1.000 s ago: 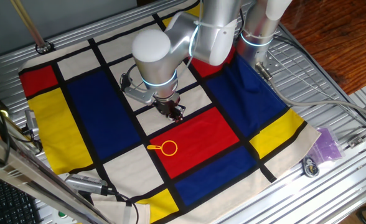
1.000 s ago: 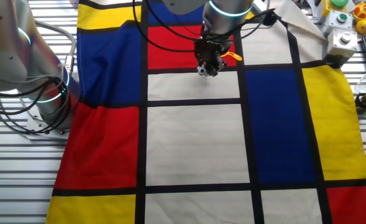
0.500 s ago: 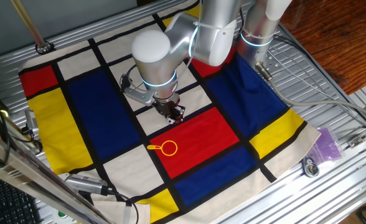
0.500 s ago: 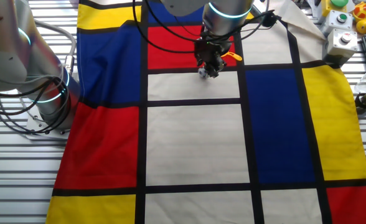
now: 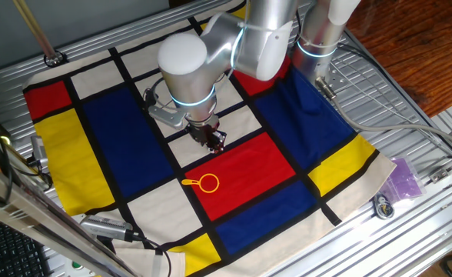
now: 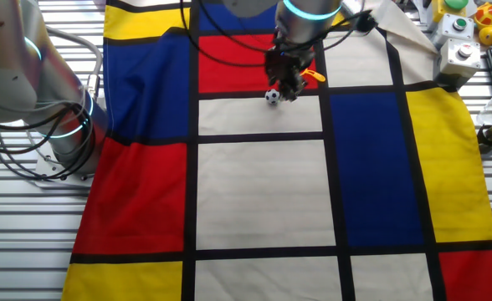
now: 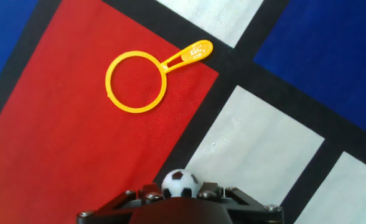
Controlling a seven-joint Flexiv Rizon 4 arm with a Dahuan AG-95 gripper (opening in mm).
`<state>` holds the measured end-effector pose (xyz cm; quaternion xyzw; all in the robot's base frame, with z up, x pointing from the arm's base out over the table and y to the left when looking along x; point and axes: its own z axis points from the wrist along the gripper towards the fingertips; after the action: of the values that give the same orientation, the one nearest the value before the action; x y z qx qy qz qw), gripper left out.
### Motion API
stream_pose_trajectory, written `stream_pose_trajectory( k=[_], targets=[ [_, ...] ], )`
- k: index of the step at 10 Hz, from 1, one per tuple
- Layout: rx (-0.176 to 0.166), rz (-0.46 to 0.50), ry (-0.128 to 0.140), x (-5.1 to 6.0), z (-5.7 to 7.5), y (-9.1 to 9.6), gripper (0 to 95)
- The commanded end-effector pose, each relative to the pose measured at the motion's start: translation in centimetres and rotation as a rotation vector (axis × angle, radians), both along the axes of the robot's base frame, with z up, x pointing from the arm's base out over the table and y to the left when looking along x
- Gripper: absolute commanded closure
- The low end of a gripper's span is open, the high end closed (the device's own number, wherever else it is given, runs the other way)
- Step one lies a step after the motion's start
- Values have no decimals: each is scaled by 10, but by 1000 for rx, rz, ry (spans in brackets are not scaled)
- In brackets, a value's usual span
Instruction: Remove the bubble ring from the ball
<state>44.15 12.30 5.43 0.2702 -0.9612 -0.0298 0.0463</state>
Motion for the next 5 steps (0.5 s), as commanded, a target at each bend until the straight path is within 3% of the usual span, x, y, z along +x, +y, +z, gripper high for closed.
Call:
stream_pose_trajectory(
  k=[1,5],
  targets=[
    [-18,-144,-1,5,13,20,950],
    [-24,-433,14,-1,35,68,950]
  ],
)
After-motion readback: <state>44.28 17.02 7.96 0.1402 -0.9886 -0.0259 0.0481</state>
